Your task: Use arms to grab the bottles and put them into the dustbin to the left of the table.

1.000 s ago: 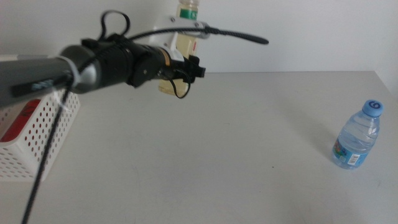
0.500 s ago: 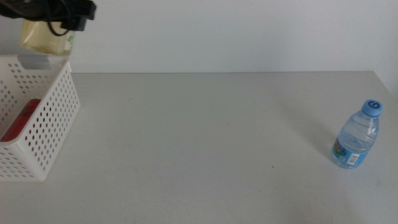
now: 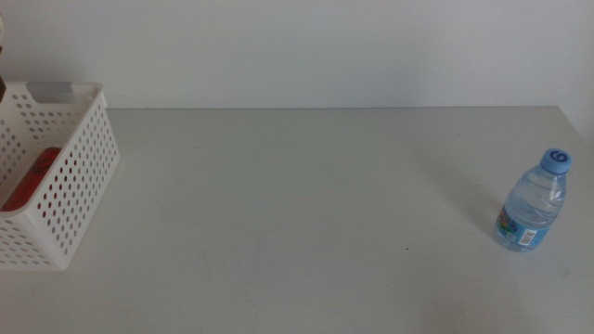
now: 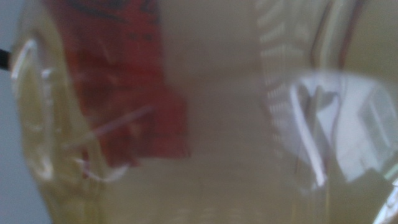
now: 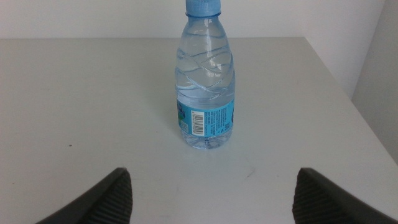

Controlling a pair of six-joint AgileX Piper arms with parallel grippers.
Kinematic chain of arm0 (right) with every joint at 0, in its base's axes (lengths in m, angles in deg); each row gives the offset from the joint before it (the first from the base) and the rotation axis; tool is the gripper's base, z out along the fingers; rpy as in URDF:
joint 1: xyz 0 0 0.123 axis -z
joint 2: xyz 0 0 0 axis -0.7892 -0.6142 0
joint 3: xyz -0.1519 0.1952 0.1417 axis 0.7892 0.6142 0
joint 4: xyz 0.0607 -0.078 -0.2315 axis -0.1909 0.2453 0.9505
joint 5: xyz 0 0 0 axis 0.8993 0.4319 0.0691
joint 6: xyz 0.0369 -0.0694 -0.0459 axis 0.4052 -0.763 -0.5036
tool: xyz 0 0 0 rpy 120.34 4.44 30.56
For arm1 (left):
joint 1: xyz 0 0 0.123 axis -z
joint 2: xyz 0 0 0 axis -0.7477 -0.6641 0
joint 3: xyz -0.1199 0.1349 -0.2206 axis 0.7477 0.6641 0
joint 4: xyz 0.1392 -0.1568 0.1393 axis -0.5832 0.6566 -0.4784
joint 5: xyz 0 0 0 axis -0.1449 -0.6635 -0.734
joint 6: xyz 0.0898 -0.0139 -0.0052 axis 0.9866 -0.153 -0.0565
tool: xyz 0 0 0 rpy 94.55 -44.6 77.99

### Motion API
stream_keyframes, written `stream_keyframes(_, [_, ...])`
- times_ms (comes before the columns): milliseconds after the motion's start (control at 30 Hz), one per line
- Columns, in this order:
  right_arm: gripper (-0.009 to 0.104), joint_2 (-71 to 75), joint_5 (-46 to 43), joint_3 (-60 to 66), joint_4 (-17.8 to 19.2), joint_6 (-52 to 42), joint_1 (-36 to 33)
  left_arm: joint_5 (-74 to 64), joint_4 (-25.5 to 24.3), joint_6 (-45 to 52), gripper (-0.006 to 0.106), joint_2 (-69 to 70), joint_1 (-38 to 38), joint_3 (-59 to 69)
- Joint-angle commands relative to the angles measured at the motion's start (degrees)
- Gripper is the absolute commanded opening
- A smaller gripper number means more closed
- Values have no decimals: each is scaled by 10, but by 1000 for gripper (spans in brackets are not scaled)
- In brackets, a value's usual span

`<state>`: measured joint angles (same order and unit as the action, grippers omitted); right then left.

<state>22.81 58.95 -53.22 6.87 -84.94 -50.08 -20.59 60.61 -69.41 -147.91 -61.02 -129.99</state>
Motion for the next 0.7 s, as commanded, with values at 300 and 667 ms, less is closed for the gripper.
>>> stream_keyframes(300, [66,12,-45,-5,8,-9,3,37,14,13,-2,-85,-7,-25])
stream_keyframes(667, [66,12,-45,-5,8,-9,3,31,-5,13,-2,-142,-7,-24])
